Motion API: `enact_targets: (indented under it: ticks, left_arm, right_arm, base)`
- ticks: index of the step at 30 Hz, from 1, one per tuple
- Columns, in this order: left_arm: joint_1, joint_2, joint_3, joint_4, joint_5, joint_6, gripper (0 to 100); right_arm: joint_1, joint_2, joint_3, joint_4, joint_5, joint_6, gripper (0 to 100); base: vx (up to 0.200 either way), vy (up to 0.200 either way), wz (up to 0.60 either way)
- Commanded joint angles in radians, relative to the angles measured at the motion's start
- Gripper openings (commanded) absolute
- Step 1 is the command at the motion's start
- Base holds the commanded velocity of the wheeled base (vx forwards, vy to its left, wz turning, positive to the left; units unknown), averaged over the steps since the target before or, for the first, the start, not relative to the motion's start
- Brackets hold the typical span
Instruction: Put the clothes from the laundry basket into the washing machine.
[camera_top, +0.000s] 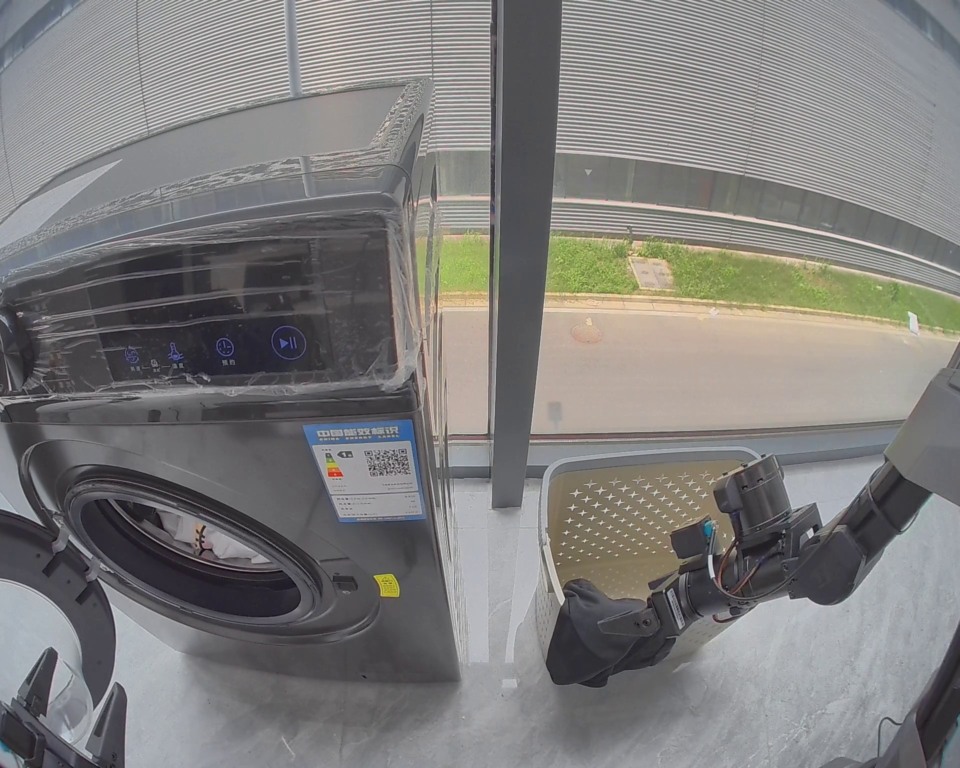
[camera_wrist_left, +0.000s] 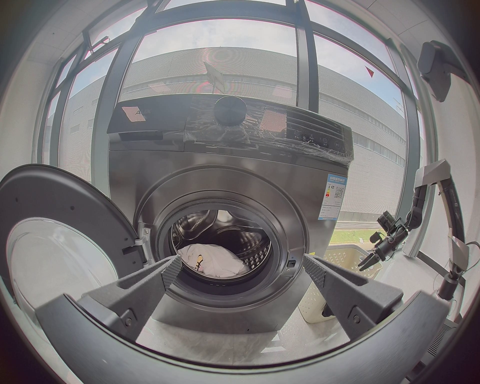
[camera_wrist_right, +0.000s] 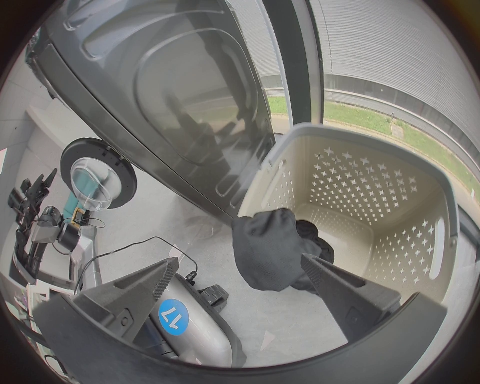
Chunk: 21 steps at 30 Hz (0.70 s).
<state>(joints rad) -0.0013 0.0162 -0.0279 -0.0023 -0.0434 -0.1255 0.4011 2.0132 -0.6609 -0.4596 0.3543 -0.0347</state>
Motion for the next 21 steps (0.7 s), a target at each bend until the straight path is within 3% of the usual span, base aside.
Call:
enact_targets:
  ticks: [1, 3, 6, 7, 8, 11, 21]
  left_arm:
    - [0.000, -0.016, 0.000, -0.001, 0.000, -0.002, 100]
    - [0.000, -0.016, 0.000, -0.001, 0.002, -0.003, 100]
    - [0.000, -0.016, 0.000, -0.001, 0.002, -0.003, 100]
    - [0.000, -0.016, 0.000, -0.001, 0.002, -0.003, 100]
    - [0.000, -0.016, 0.000, -0.001, 0.002, -0.003, 100]
    - [0.000, -0.016, 0.000, -0.001, 0.002, -0.003, 100]
    - [0.000, -0.016, 0.000, -0.001, 0.002, -0.003, 100]
  right_arm:
    - [-0.042, 0.105, -0.011, -0.016, -0.008, 0.025, 100]
    - [-0.059, 0.133, -0.046, -0.019, -0.031, 0.099, 100]
    - [-0.059, 0.139, -0.056, -0.019, -0.037, 0.114, 100]
    - [-0.059, 0.160, -0.086, -0.028, -0.054, 0.164, 100]
    - [-0.057, 0.171, -0.100, -0.034, -0.055, 0.182, 100]
    - [-0.047, 0.200, -0.132, -0.047, -0.057, 0.208, 100]
    - [-0.033, 0.257, -0.149, -0.047, -0.057, 0.226, 100]
  base:
    - [0.000, 0.000, 0.00]
    - [0.000, 0.000, 0.00]
    - [0.000, 0.000, 0.00]
    - [0.000, 0.000, 0.00]
    - [0.000, 0.000, 0.00]
    - [0.000, 0.000, 0.00]
    - [0.000, 0.000, 0.00]
